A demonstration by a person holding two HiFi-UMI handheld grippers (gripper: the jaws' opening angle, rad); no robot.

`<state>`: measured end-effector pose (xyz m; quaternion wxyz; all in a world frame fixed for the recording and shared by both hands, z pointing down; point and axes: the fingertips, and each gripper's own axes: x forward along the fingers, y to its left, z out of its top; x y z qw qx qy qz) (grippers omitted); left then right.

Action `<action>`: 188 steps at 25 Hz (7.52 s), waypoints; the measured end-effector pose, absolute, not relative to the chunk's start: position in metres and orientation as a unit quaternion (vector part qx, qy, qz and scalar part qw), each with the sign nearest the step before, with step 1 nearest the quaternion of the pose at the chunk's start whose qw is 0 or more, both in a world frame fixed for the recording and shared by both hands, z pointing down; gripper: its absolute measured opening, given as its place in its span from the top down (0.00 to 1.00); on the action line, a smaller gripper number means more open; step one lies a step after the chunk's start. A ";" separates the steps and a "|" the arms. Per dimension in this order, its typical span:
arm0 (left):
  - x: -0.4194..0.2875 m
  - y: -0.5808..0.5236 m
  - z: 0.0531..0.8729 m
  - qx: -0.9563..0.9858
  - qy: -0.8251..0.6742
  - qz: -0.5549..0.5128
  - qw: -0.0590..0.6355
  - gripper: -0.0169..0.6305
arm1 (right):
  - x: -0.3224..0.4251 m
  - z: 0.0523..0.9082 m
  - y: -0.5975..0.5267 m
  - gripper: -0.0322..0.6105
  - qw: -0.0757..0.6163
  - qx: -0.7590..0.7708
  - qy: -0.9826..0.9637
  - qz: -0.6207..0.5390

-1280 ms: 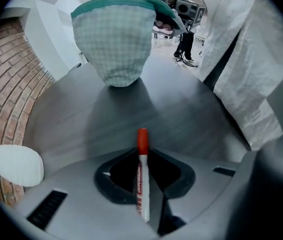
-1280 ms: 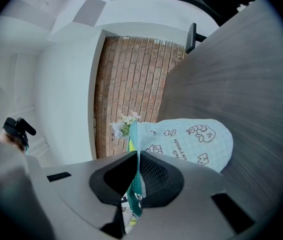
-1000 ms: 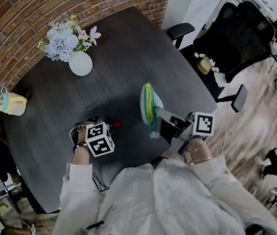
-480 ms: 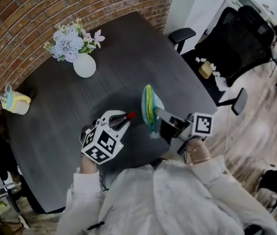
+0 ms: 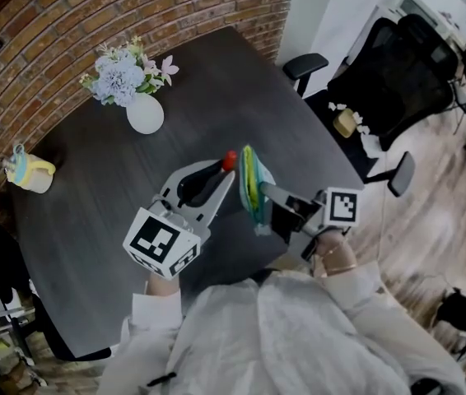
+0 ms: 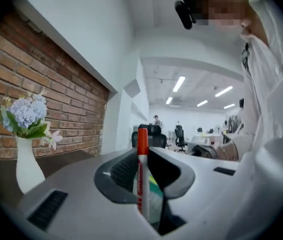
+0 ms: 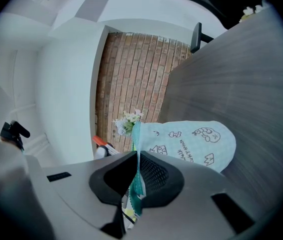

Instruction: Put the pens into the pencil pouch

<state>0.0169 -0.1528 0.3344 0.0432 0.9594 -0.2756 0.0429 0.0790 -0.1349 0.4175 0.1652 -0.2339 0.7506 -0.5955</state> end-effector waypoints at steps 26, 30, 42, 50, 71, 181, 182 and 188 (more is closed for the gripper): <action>0.041 -0.160 0.321 0.929 -0.306 -0.165 0.127 0.87 | 0.084 0.416 -0.132 0.92 0.175 -0.228 0.747 -0.599; 0.042 -0.158 0.333 0.930 -0.308 -0.151 0.132 0.87 | 0.086 0.416 -0.131 0.92 0.175 -0.231 0.744 -0.602; 0.041 -0.155 0.361 0.931 -0.300 -0.119 0.169 0.87 | 0.086 0.417 -0.131 0.92 0.175 -0.229 0.742 -0.606; 0.042 -0.154 0.366 0.933 -0.299 -0.109 0.169 0.87 | 0.087 0.421 -0.132 0.92 0.175 -0.229 0.742 -0.605; 0.004 -0.143 0.385 0.923 -0.336 -0.062 0.176 0.87 | 0.055 0.416 -0.129 0.92 0.109 -0.203 0.783 -0.578; -0.047 -0.066 0.462 0.881 -0.375 0.164 0.237 0.96 | -0.014 0.421 -0.074 0.94 -0.288 -0.156 0.933 -0.149; -0.047 -0.066 0.462 0.881 -0.375 0.163 0.238 0.96 | -0.014 0.422 -0.075 0.94 -0.287 -0.158 0.933 -0.149; -0.044 -0.063 0.468 0.880 -0.371 0.162 0.249 0.96 | -0.016 0.426 -0.073 0.94 -0.288 -0.161 0.932 -0.151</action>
